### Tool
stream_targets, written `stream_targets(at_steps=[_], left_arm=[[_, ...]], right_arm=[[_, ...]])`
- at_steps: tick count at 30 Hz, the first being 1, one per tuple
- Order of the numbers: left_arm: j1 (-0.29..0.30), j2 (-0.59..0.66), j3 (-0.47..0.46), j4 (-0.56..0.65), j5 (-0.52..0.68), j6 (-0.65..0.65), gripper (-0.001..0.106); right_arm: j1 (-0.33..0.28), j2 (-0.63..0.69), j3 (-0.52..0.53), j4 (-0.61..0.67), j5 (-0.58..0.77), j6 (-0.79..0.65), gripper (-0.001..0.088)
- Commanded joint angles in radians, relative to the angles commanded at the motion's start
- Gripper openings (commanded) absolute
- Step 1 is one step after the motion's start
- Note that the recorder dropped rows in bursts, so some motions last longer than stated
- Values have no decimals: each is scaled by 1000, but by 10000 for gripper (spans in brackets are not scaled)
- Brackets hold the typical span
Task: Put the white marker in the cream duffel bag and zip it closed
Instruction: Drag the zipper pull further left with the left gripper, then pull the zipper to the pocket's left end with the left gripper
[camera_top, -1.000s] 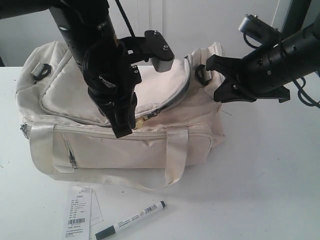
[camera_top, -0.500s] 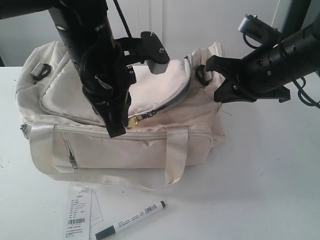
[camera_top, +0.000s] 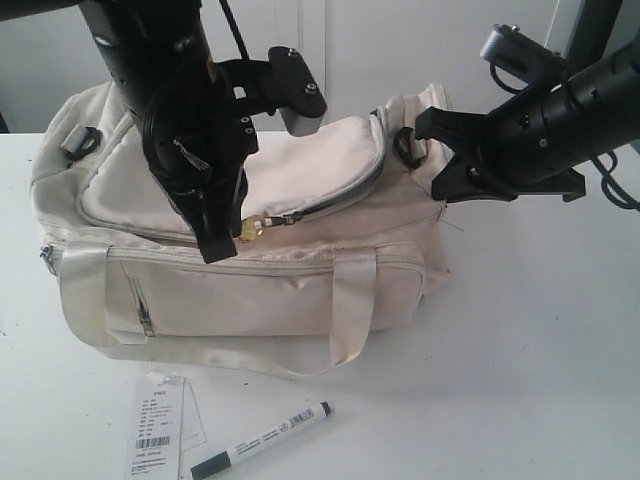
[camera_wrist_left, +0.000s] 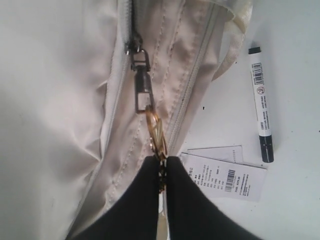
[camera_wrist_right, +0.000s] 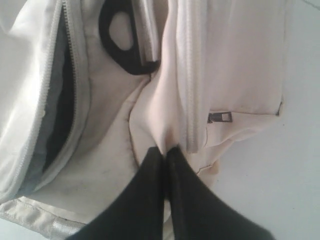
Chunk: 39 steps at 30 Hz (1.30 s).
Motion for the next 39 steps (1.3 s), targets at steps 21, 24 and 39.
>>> stream_targets(at_steps=[21, 24, 39], left_arm=[[16, -8, 2, 9, 0, -64, 0], [16, -8, 2, 9, 0, -64, 0], [17, -8, 4, 39, 0, -134, 0]], right_arm=[[0, 0, 0, -4, 10, -11, 0], [0, 0, 0, -13, 8, -12, 0], [0, 0, 0, -17, 4, -12, 0]])
